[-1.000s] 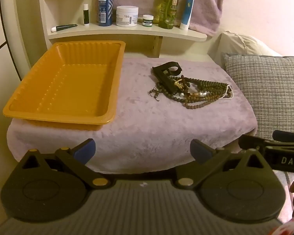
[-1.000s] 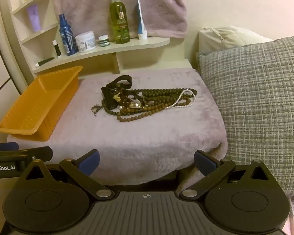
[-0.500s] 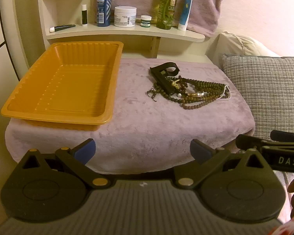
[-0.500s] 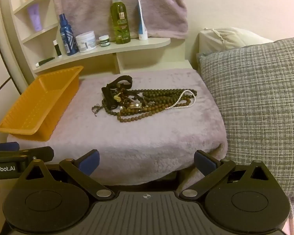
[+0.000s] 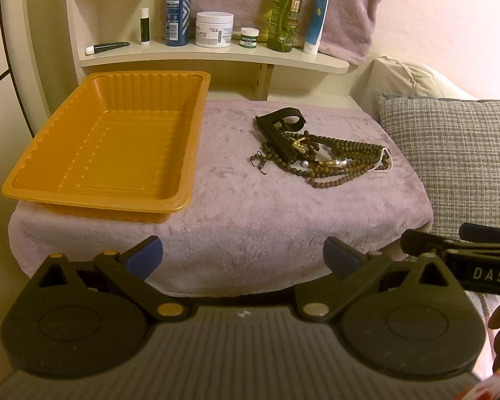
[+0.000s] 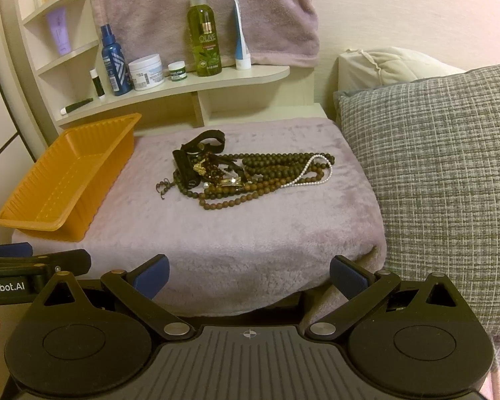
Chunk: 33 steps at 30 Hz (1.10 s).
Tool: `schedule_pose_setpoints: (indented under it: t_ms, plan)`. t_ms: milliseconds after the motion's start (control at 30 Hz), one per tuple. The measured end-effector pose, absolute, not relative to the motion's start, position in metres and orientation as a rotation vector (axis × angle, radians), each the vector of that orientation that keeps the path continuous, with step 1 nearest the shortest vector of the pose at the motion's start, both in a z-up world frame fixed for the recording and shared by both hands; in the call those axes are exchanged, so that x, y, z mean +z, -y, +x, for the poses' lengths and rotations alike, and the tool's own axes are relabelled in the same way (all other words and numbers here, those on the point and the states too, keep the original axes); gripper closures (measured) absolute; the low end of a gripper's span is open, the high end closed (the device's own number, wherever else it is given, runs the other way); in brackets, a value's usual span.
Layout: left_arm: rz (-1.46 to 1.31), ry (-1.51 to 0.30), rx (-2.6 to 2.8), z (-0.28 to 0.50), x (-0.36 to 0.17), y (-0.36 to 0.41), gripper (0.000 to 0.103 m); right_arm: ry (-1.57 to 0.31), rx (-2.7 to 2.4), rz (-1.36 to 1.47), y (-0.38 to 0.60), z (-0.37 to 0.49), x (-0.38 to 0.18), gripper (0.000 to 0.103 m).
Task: Organize jewelry
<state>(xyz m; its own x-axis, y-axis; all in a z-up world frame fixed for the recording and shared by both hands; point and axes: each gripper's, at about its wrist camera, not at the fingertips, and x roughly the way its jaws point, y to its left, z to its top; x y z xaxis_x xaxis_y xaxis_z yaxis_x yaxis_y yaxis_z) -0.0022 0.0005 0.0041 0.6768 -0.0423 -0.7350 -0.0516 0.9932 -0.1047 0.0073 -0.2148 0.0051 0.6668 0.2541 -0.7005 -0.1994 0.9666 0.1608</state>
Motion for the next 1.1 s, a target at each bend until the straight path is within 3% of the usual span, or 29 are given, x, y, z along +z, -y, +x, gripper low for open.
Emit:
schedule_pose_setpoints:
  t_ms: [1100]
  plan:
    - [-0.130, -0.828, 0.001, -0.0015, 0.0059, -0.0010, 0.001, -0.800, 0.256, 0.074, 0.2145, 0.0076, 0.0049, 0.001]
